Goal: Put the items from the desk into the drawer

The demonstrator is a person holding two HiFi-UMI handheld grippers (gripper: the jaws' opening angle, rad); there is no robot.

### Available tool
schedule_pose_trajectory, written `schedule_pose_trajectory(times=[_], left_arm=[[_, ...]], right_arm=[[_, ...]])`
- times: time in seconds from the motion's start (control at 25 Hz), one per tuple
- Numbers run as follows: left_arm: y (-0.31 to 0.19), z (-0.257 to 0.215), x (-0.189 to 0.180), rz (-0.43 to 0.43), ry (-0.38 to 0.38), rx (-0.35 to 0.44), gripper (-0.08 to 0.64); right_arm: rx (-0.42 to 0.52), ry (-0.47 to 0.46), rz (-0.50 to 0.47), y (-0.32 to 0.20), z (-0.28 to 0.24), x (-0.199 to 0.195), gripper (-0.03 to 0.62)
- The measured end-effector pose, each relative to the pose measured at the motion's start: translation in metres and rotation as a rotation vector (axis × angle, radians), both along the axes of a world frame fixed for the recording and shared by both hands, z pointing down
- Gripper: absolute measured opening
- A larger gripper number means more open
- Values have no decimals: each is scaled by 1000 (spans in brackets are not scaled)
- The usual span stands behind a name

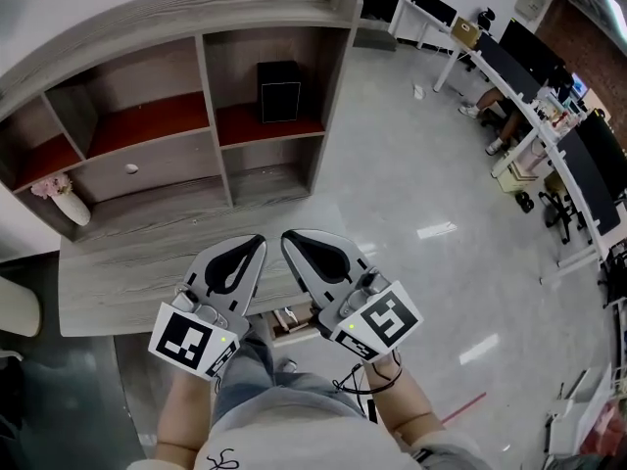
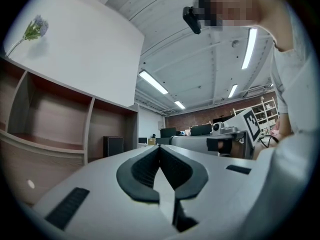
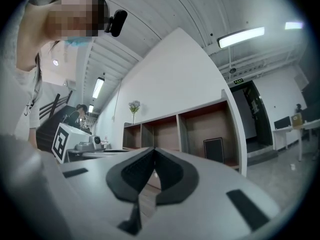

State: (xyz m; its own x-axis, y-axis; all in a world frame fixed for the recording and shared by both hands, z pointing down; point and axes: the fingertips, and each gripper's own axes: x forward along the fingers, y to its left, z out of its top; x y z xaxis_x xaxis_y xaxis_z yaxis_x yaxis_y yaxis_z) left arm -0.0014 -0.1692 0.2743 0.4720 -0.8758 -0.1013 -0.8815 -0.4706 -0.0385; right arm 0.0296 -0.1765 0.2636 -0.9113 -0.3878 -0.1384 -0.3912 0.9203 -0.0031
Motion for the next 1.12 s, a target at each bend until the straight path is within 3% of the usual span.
schedule_pose_trajectory(times=[0.28, 0.76, 1.12], left_arm=[[-39, -8, -6, 49, -6, 19, 8], [-106, -13, -47, 98, -25, 9, 8], [-140, -6, -73, 142, -19, -13, 8]], right_arm=[[0, 2, 51, -36, -5, -8, 8], [-5, 3, 101, -104, -9, -51, 8], [-11, 55, 144, -154, -5, -81, 9]])
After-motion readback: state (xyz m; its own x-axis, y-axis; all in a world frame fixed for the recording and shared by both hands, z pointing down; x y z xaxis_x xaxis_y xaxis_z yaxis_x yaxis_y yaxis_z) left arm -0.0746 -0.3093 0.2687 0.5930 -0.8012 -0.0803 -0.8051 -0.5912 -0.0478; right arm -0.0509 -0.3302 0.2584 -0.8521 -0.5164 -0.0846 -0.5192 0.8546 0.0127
